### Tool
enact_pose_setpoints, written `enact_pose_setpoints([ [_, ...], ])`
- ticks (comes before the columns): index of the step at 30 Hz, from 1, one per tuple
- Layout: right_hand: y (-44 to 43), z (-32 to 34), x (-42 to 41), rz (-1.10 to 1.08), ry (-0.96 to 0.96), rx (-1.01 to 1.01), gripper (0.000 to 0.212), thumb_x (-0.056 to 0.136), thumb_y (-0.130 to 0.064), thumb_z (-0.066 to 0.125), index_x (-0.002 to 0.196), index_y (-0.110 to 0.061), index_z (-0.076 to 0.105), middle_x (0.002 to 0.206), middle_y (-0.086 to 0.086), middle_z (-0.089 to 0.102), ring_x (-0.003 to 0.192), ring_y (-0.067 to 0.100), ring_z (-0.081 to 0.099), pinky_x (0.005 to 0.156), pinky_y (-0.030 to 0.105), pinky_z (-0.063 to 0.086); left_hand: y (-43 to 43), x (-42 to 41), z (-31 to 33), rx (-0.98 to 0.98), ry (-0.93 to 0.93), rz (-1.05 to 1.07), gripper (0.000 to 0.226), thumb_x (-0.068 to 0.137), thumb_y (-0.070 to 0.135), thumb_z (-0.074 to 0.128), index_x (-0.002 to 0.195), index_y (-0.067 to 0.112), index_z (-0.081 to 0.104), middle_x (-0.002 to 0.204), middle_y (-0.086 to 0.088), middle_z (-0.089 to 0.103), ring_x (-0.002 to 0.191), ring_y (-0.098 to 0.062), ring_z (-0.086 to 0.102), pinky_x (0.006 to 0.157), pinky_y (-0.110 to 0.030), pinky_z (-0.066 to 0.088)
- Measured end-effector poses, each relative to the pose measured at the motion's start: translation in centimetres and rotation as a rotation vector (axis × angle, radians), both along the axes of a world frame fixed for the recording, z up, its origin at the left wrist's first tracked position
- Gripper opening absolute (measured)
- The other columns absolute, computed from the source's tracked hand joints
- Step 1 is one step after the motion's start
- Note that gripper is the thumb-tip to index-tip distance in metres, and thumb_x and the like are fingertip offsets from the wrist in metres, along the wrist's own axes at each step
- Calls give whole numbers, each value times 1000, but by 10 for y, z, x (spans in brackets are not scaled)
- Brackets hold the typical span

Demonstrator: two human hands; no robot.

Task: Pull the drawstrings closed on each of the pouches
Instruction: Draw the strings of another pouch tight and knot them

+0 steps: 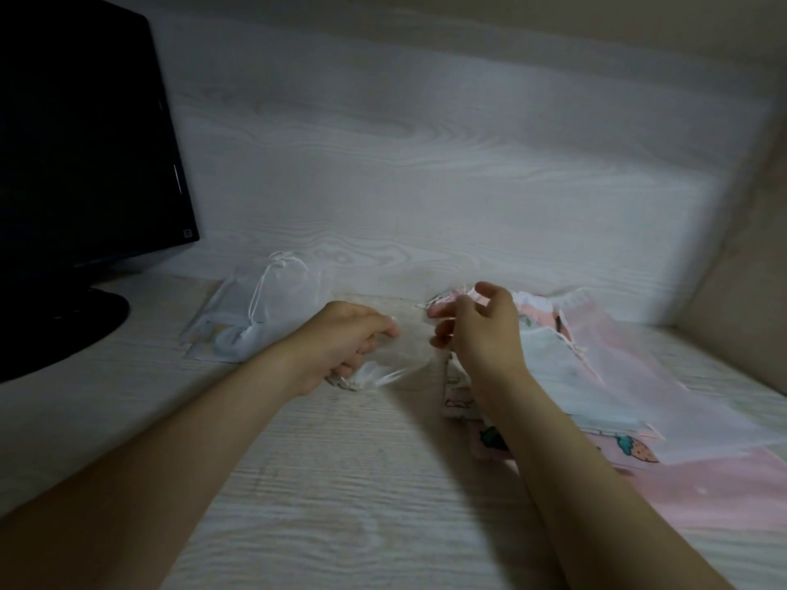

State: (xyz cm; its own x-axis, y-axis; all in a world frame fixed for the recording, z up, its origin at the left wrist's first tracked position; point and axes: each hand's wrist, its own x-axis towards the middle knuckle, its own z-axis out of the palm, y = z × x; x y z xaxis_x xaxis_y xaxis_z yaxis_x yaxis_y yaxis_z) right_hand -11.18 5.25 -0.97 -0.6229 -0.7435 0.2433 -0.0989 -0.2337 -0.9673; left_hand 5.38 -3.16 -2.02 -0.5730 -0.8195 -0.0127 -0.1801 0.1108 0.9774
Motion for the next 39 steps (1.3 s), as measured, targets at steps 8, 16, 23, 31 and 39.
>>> enact_pose_setpoints([
  [8, 1, 1, -4, 218, 107, -48, 29, 106, -35, 57, 103, -18, 80, 89, -15, 73, 95, 11, 63, 90, 35, 48, 1, 2, 3, -90, -50, -187, 20, 103, 34, 65, 106, 23, 82, 77, 0, 61, 51, -12, 31, 54, -32, 18],
  [16, 1, 4, -1, 233, -63, -182, 27, 111, -19, 47, 106, -11, 72, 86, 5, 73, 75, 16, 62, 72, 30, 52, 8, 4, 10, -136, -230, -312, 30, 100, 24, 60, 76, 17, 77, 60, 0, 41, 54, -14, 25, 54, -31, 21],
  [23, 1, -5, 2, 266, 217, -100, 41, 108, -12, 53, 148, -23, 52, 120, 1, 74, 100, 18, 74, 82, 30, 61, 4, 8, 12, -49, -168, -330, 39, 105, 31, 61, 72, 18, 79, 58, -4, 37, 53, -14, 27, 57, -34, 18],
  [31, 8, -7, 13, 255, 701, -7, 33, 98, -7, 55, 126, -24, 53, 99, 0, 62, 68, 19, 72, 70, 43, 60, 1, 5, 10, 91, -29, -289, 24, 102, 14, 60, 85, 6, 75, 65, 0, 60, 59, -12, 33, 58, -30, 22],
  [39, 3, -10, 10, 123, 1027, 25, 25, 80, -28, 81, 103, -24, 72, 92, -9, 67, 71, 3, 59, 64, 11, 40, -2, 4, 9, 120, -2, -215, 16, 99, 16, 64, 94, 3, 71, 66, 0, 47, 59, -11, 37, 60, -31, 25],
])
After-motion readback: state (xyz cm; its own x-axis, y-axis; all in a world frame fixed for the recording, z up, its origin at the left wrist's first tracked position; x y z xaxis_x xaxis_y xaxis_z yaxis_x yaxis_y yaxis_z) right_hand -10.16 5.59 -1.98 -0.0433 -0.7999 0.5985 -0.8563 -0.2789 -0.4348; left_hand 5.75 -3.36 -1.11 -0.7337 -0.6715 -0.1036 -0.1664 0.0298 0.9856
